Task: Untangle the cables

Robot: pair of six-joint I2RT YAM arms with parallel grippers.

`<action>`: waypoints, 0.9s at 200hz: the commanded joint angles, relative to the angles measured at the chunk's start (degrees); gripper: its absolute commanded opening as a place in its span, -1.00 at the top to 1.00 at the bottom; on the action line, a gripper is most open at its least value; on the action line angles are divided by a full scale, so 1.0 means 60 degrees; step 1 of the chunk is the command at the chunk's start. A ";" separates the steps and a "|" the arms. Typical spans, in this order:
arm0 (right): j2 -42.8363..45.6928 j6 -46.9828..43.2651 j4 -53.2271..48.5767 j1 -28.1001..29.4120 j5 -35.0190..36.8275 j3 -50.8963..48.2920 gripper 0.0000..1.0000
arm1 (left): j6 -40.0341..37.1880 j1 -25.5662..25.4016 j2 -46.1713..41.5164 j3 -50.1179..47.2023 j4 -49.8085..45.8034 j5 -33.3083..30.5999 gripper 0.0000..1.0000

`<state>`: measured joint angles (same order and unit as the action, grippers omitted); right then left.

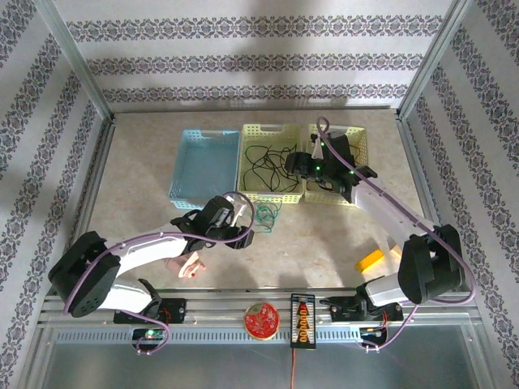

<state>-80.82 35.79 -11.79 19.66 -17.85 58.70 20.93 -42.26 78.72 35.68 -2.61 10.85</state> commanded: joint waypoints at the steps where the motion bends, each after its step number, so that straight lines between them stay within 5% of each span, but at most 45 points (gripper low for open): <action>1: 0.0423 -0.0063 -0.0112 0.0105 0.0139 -0.0650 -0.09 | 0.0101 0.0092 0.0412 -0.0053 -0.0048 -0.0139 -0.25; 53: 0.1065 0.0026 -0.0159 0.0137 -0.0047 -0.1350 -0.07 | -0.0100 0.0129 0.1549 0.0511 0.0434 -0.0182 -0.04; 122: 0.1200 -0.0595 -0.0356 0.0680 -0.1053 -0.1497 -0.06 | -0.0262 0.0144 0.1691 0.0394 0.1345 0.0283 0.98; 180: 0.0390 -0.1286 -0.0630 0.1960 -0.1958 -0.1632 -0.05 | -0.0462 0.0102 -0.0234 0.0270 -0.0643 0.0636 1.00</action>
<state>-75.99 31.14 -13.76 29.23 -26.46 49.60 19.70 -41.82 84.38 37.85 0.08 13.02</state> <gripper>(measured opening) 0.527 0.049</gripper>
